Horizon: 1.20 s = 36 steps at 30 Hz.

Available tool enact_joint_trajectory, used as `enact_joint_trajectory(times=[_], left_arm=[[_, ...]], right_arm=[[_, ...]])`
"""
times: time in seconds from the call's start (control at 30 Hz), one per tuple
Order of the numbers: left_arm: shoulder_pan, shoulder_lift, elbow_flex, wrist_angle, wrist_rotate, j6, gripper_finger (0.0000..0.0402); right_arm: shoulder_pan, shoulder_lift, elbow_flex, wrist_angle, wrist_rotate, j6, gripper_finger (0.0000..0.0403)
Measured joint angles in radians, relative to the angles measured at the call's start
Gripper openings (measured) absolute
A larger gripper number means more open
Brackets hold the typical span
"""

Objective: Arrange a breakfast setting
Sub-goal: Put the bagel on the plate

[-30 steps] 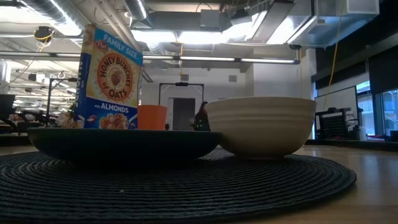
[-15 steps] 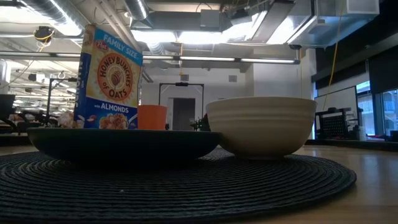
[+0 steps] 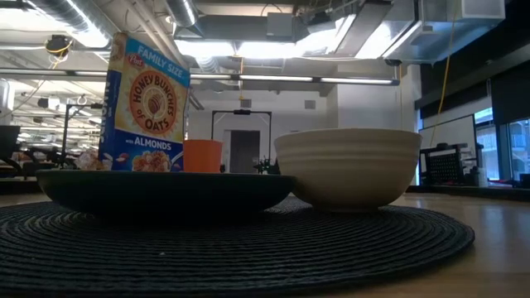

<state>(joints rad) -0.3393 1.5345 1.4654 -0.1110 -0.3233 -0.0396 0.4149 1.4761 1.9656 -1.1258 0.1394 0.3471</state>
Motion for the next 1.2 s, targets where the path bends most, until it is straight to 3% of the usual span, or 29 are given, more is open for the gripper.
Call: enact_joint_trajectory(times=[0.13, 0.27, 0.43, 0.53, 0.6, 0.77, 1.0, 1.1, 1.2], left_arm=[[0.012, 0.0, 0.0, 0.002, -0.042, -0.002, 0.0278], [0.026, 0.0, 0.0, 0.002, -0.067, 0.039, 0.0246], [0.034, 0.0, 0.0, 0.001, -0.051, 0.077, 0.0146], [0.034, -0.001, 0.0, -0.007, -0.023, 0.15, 0.0058], [0.032, -0.002, 0.0, -0.022, -0.007, 0.189, 0.0022], [-0.016, -0.004, 0.001, -0.3, -0.12, 0.232, 0.0023], [-0.103, 0.033, -0.032, -0.855, -0.161, 0.077, 0.002], [-0.124, 0.043, -0.136, -0.882, -0.129, 0.089, 0.0024], [-0.144, 0.045, -0.272, -0.839, -0.082, 0.139, 0.0025]], right_arm=[[-0.049, 0.0, 0.0, 0.03, -0.035, -0.042, 0.0005], [-0.082, 0.008, 0.0, 0.038, -0.055, -0.068, 0.0005], [-0.103, 0.024, -0.001, 0.047, -0.081, -0.09, 0.0007], [-0.103, 0.034, -0.001, 0.077, -0.077, -0.092, 0.0024], [-0.102, 0.035, -0.001, 0.084, -0.049, -0.093, 0.0042], [-0.101, 0.026, -0.001, 0.064, 0.055, -0.093, 0.0099], [-0.101, -0.002, 0.0, -0.049, 0.196, -0.017, 0.0156], [-0.101, 0.0, -0.001, -0.076, 0.288, -0.01, 0.0165], [-0.119, -0.002, -0.001, -0.075, 0.313, -0.009, 0.0167]])
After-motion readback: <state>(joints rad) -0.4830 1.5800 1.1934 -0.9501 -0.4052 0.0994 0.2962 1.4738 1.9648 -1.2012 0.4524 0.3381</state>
